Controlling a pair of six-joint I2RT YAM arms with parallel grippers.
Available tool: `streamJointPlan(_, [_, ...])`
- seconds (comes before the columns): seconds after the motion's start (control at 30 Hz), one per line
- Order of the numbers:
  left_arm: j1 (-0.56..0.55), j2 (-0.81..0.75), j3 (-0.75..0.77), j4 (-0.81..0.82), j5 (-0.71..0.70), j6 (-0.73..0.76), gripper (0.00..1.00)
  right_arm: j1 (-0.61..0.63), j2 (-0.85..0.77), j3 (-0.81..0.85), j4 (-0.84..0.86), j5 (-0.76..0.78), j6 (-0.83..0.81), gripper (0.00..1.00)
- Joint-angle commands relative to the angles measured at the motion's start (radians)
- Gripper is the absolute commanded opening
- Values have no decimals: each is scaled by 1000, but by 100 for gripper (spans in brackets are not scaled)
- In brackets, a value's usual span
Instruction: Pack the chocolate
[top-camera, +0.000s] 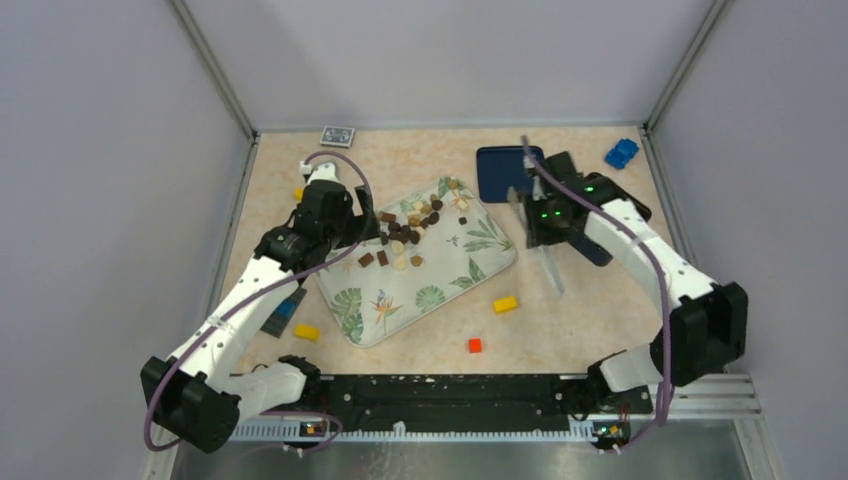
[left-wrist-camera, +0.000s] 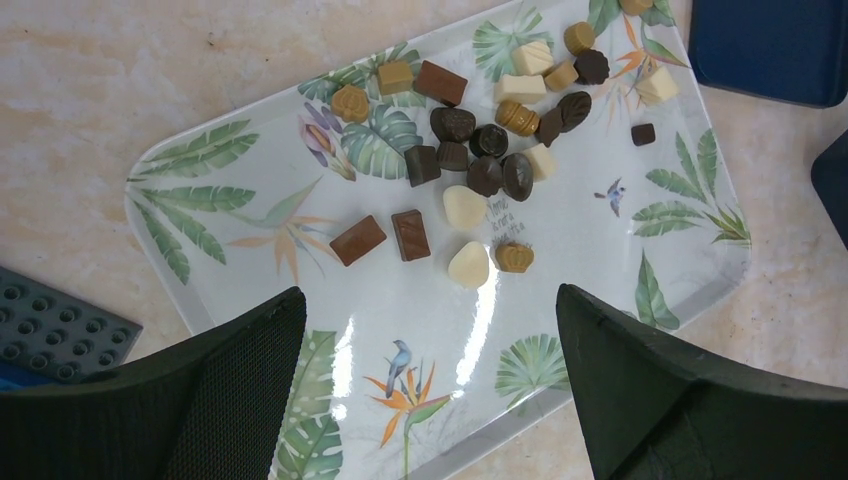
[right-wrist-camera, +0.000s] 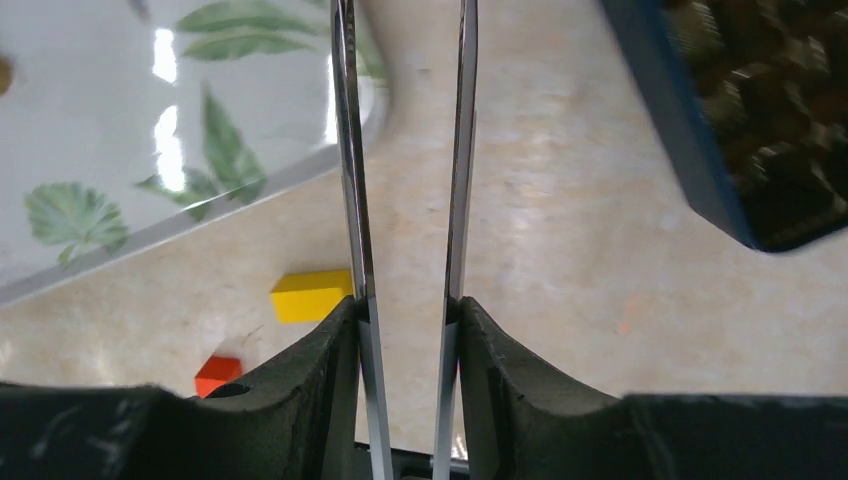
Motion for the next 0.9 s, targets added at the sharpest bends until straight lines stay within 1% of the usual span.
streamJointPlan(0.0, [6,-1,34,43,8,18,99,-220,-153,-52,-22,-32,13,14])
streamJointPlan(0.13, [6,4,36,48,12,20,99,-369,-168,-76,-29,-52,4,15])
streamJointPlan(0.2, [8,6,36,49,18,18,99,-413,-159,-81,-14,-54,8,15])
streamJointPlan(0.27, [8,6,35,52,25,16,99,-445,-140,-76,-1,-90,7,15])
streamJointPlan(0.43, [8,15,33,60,35,19,99,-472,-58,-47,29,-125,3,18])
streamJointPlan(0.63, [9,25,33,62,31,19,99,-483,36,-4,35,-111,-5,19])
streamJointPlan(0.87, [12,26,24,68,22,23,99,-488,79,19,53,-90,-6,19])
